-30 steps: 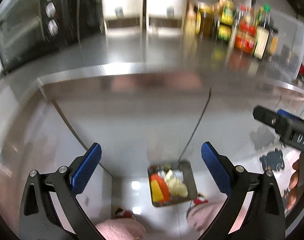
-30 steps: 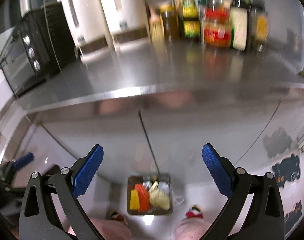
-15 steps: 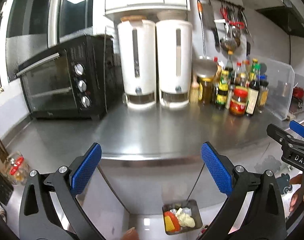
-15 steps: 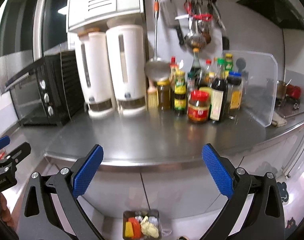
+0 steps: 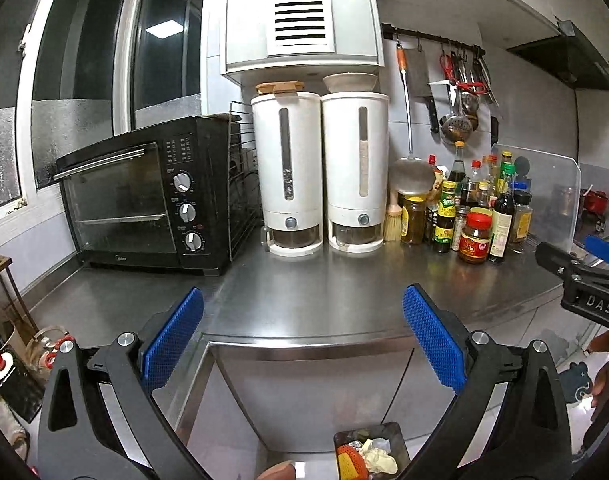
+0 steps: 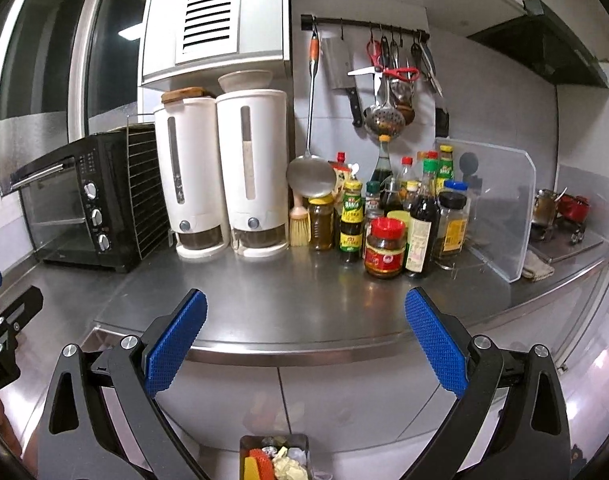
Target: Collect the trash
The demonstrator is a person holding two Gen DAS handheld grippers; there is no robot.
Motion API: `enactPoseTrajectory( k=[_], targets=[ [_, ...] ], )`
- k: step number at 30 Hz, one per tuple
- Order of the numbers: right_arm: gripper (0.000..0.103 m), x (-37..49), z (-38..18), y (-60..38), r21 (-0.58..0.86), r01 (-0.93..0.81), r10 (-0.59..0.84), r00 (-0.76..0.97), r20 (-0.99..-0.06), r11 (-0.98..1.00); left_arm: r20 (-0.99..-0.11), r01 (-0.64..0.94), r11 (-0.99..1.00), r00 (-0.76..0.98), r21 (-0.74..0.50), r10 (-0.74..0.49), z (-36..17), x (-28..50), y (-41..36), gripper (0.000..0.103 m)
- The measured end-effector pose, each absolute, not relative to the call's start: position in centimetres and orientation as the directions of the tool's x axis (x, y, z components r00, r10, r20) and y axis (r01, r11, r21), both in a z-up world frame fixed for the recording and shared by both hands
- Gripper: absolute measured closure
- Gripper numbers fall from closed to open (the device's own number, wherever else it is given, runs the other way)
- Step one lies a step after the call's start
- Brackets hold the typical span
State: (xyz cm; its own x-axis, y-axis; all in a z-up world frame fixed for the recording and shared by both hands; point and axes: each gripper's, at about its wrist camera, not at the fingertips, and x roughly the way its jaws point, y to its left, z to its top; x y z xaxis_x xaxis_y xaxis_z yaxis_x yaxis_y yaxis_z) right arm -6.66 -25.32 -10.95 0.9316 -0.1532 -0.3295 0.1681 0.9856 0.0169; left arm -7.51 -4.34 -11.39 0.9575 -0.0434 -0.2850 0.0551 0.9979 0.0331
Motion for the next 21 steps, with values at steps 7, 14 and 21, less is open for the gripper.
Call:
enactPoseTrajectory(
  k=[7, 14, 21],
  targets=[
    [0.003, -7.0, -10.5, -24.4, 0.008, 0.158, -0.147, 0.934, -0.326, 0.987, -0.304, 0.056, 0.998, 0.951, 0.010, -0.050, -11.3, -7.3, -3.5, 0.008],
    [0.003, -7.2, -10.4, -24.2, 0.014, 0.158, -0.145, 0.935, -0.324, 0.987, -0.304, 0.054, 0.999, 0.951, -0.009, -0.054, -11.1, -7.5, -3.0, 0.008],
    [0.003, -7.3, -10.3, -24.3, 0.015, 0.163, -0.150, 0.936, -0.319, 0.986, -0.300, 0.057, 0.998, 0.952, -0.004, -0.055, -11.0, -7.7, -3.0, 0.008]
  ],
)
